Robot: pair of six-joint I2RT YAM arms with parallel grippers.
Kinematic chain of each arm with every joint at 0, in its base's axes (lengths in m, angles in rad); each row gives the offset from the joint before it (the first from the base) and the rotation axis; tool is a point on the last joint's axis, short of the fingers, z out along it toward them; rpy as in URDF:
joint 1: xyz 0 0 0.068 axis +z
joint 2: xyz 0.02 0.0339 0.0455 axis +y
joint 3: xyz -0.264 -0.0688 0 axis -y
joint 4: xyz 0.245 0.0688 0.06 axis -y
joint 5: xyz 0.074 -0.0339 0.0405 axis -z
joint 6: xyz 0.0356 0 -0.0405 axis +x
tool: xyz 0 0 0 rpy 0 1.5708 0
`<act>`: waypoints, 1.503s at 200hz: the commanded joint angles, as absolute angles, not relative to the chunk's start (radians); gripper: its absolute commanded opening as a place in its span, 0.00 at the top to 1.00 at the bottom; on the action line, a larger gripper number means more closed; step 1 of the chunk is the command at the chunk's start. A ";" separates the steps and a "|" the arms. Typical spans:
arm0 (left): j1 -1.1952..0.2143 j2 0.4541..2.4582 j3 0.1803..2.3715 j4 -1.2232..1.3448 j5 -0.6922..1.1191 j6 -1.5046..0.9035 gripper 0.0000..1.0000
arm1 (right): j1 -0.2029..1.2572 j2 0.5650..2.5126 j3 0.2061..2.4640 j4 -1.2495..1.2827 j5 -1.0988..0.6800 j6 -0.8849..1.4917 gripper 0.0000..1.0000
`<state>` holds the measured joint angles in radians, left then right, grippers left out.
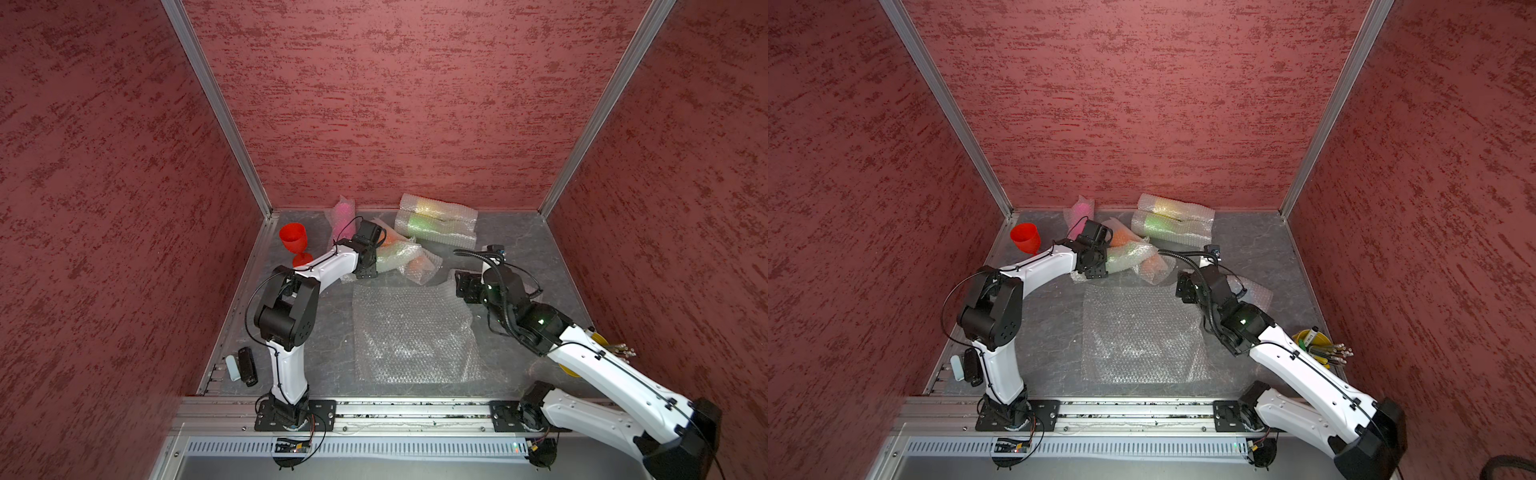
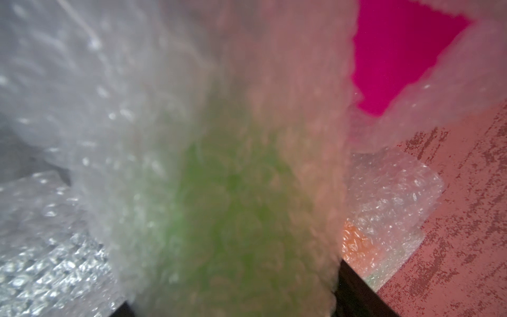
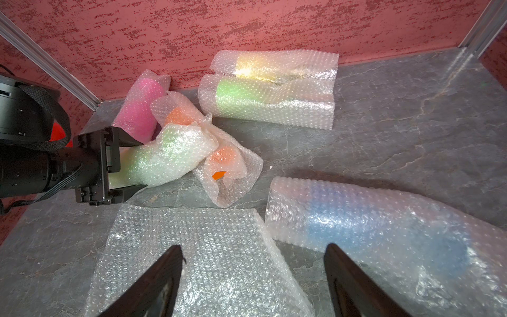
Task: Unpack wine glasses from bubble wrap
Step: Pick up the bubble wrap from the center of the board.
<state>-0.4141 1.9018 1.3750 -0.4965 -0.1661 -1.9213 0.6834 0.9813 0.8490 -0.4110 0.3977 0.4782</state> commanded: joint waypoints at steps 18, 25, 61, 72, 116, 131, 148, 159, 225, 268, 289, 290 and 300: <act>-0.407 1.806 1.348 -0.510 -0.184 -1.869 0.23 | 0.678 0.958 0.876 -0.424 0.438 0.476 0.18; -0.407 1.789 1.344 -0.510 -0.188 -1.860 0.23 | 0.678 0.955 0.879 -0.428 0.442 0.476 0.18; -0.402 1.708 1.341 -0.515 -0.204 -1.782 0.23 | 0.678 0.937 0.888 -0.448 0.455 0.474 0.18; -0.402 1.687 1.343 -0.524 -0.206 -1.755 0.23 | 0.678 0.933 0.892 -0.457 0.456 0.473 0.18; -0.406 1.557 1.308 -0.523 -0.218 -1.585 0.24 | 0.678 0.908 0.913 -0.492 0.479 0.461 0.18; -0.405 1.509 1.283 -0.472 -0.184 -1.463 0.27 | 0.678 0.902 0.928 -0.508 0.482 0.454 0.18; -0.403 1.462 1.274 -0.441 -0.113 -1.296 0.30 | 0.678 0.894 0.943 -0.532 0.484 0.446 0.18; -0.406 1.437 1.281 -0.454 -0.066 -1.186 0.31 | 0.678 0.885 0.952 -0.545 0.484 0.441 0.17; -0.487 1.351 1.313 -0.545 0.328 -0.634 0.30 | 0.677 0.853 0.960 -0.581 0.383 0.428 0.18; -0.552 1.393 1.278 -0.525 0.580 -0.540 0.30 | 0.676 0.845 0.875 -0.527 0.193 0.480 0.20; -0.602 1.390 1.218 -0.447 0.621 -0.539 0.31 | 0.676 0.827 0.815 -0.481 0.097 0.510 0.21; -0.605 1.391 1.215 -0.444 0.621 -0.540 0.31 | 0.676 0.826 0.813 -0.478 0.092 0.512 0.21; -0.619 1.394 1.177 -0.385 0.652 -0.563 0.30 | 0.674 0.813 0.778 -0.446 0.037 0.523 0.21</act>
